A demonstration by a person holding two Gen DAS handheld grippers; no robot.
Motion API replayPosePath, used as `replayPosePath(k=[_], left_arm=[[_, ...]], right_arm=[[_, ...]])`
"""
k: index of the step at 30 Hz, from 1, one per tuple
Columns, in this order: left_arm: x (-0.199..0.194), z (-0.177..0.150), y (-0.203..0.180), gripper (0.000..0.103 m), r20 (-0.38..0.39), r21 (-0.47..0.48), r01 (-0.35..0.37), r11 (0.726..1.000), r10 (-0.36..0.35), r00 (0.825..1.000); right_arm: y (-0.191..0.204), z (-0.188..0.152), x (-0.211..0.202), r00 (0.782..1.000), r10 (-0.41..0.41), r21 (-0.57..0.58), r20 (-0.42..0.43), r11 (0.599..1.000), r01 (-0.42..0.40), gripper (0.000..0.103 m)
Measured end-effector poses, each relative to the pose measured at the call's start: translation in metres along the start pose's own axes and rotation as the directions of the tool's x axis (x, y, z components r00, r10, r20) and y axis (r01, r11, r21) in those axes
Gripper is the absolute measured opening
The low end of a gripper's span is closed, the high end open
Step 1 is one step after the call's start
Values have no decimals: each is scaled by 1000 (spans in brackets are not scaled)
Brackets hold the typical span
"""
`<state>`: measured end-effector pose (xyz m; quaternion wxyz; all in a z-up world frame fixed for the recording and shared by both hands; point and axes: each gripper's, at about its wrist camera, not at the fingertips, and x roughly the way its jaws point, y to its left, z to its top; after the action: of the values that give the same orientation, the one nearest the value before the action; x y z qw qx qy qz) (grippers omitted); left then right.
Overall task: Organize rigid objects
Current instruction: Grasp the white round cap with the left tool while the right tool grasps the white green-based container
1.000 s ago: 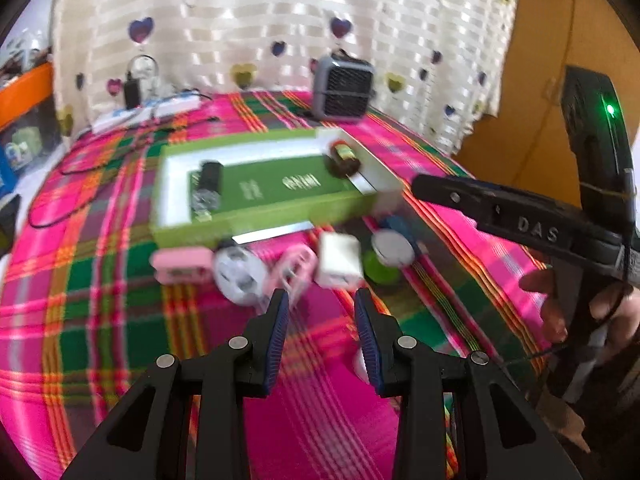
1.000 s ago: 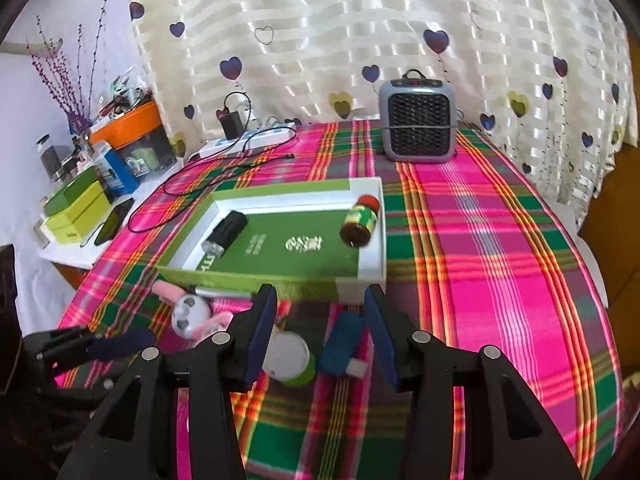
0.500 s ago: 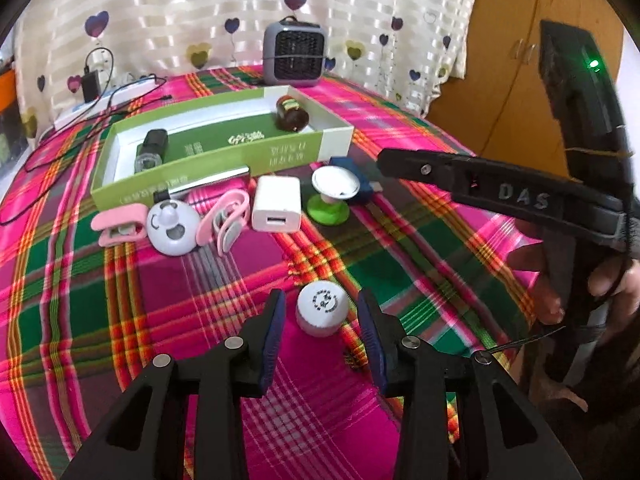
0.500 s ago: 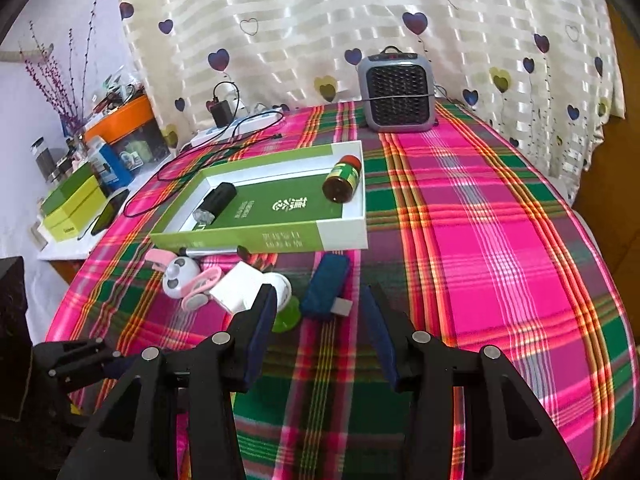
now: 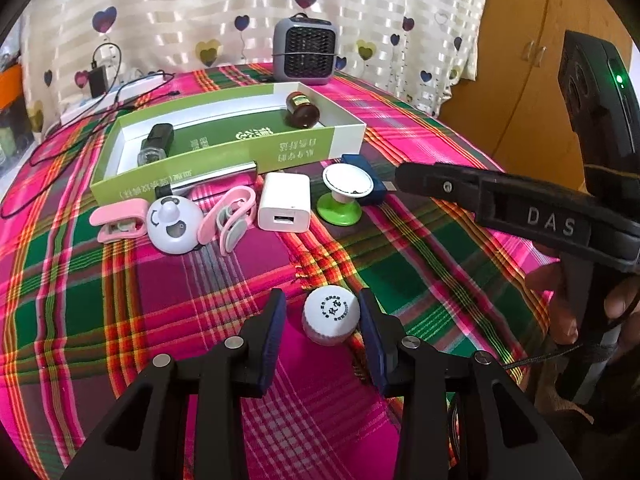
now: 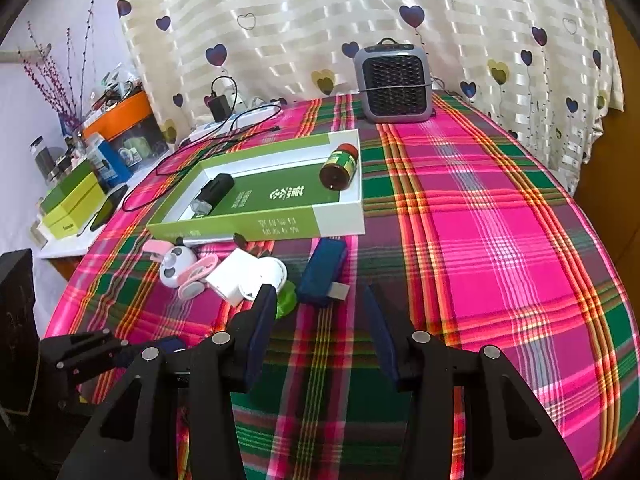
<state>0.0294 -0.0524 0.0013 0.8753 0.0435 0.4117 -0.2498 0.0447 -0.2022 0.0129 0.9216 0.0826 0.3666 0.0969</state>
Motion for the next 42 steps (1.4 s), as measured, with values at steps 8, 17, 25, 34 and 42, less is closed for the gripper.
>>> replayPosePath(k=[8, 17, 25, 34, 42], left_arm=[[-1, -1, 10, 27, 15, -27, -43, 999, 43, 999], [-2, 1, 31, 27, 27, -72, -92, 993, 95, 995], [-2, 2, 43, 27, 39, -106, -112, 988, 117, 992], [-1, 3, 45, 27, 43, -105, -115, 988, 120, 992], [0, 3, 46, 27, 42, -103, -116, 988, 121, 992]], right_arm=[[4, -1, 4, 1000, 0, -16, -17, 1000, 0, 47], [20, 0, 10, 999, 48, -87, -10, 995, -48, 47], [31, 5, 21, 996, 89, -133, -23, 987, -91, 47], [41, 8, 35, 995, 85, -205, -60, 974, -95, 47], [41, 11, 43, 994, 68, -209, -82, 974, -84, 47]])
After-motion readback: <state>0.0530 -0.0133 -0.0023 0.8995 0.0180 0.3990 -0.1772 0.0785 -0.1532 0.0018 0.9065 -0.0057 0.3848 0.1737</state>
